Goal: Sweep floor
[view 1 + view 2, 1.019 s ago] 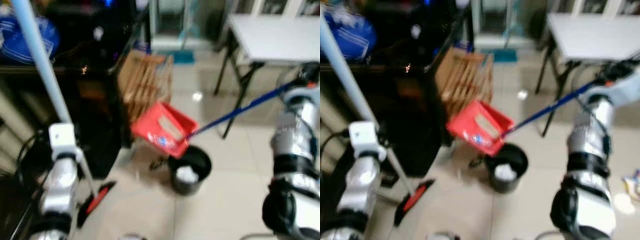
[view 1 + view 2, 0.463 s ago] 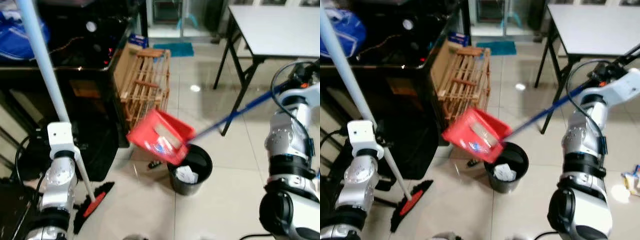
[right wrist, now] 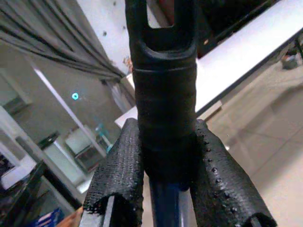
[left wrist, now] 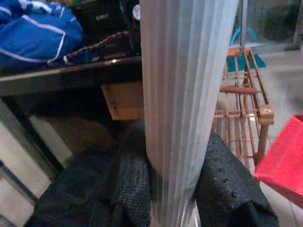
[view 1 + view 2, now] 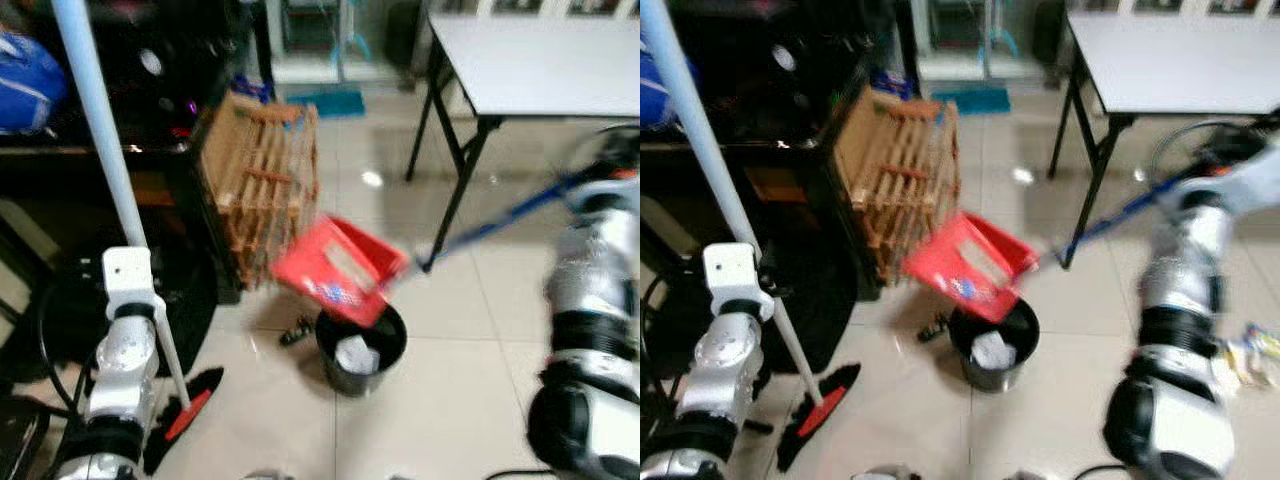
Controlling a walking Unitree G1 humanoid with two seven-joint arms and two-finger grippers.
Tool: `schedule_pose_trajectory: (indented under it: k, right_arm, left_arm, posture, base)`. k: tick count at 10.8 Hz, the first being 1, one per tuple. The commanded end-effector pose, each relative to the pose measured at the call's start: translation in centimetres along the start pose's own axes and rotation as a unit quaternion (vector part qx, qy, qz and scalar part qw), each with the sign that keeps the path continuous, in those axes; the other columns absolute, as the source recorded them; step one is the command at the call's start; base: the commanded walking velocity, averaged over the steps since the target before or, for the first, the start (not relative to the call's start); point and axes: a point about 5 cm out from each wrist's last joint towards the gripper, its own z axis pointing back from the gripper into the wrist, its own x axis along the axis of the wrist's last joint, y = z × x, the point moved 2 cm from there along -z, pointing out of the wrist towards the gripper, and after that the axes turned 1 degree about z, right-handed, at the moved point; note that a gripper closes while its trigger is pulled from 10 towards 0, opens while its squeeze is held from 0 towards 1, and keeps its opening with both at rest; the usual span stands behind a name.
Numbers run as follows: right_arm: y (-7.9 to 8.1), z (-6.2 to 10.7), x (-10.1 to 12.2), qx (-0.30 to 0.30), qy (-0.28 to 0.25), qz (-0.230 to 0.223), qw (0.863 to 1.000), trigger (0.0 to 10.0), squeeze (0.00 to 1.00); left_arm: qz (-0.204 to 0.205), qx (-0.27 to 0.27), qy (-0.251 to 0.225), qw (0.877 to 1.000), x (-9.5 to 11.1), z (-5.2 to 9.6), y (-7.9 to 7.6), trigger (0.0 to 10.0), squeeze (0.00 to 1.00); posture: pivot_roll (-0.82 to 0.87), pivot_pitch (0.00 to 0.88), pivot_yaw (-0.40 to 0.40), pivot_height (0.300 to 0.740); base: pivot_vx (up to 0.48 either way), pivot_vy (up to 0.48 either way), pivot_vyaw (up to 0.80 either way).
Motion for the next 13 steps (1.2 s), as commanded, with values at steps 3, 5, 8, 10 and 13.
schedule_pose_trajectory:
  k: [3,5,8,10,13]
  right_arm:
    - [0.08,-0.64,2.02,-0.001,-0.036,-0.019,0.999,10.0,0.00]
    - [0.14,-0.65,1.82,-0.001,-0.029,-0.021,0.999,10.0,0.00]
    - [0.12,-0.70,1.91,-0.001,-0.033,-0.020,0.999,10.0,0.00]
    - [0.18,-0.67,1.87,-0.001,-0.034,-0.021,0.999,10.0,0.00]
    - [0.17,-0.68,1.78,-0.002,-0.031,-0.023,0.999,10.0,0.00]
  left_arm:
    - [-0.001,-0.003,-0.009,1.000,0.28,-0.03,-0.16,10.0,0.00]
    - [0.000,-0.004,-0.009,1.000,0.29,-0.03,-0.18,10.0,0.00]
    - [0.000,-0.004,-0.007,1.000,0.26,-0.03,-0.30,10.0,0.00]
    - [0.002,-0.005,-0.007,1.000,0.24,0.00,-0.36,10.0,0.00]
    - [0.003,-0.009,-0.006,1.000,0.18,0.05,-0.61,10.0,0.00]
  posture:
    - [0.00,0.058,0.064,0.740]
    - [0.00,0.065,0.061,0.740]
    - [0.00,0.069,0.060,0.740]
    - [0.00,0.071,0.060,0.740]
    - [0.00,0.072,0.060,0.740]
  base:
    - [0.311,0.000,0.00]
    - [0.309,0.000,-0.22]
    - [0.310,0.000,-0.18]
    - [0.309,0.000,0.00]
    - [0.309,0.000,0.00]
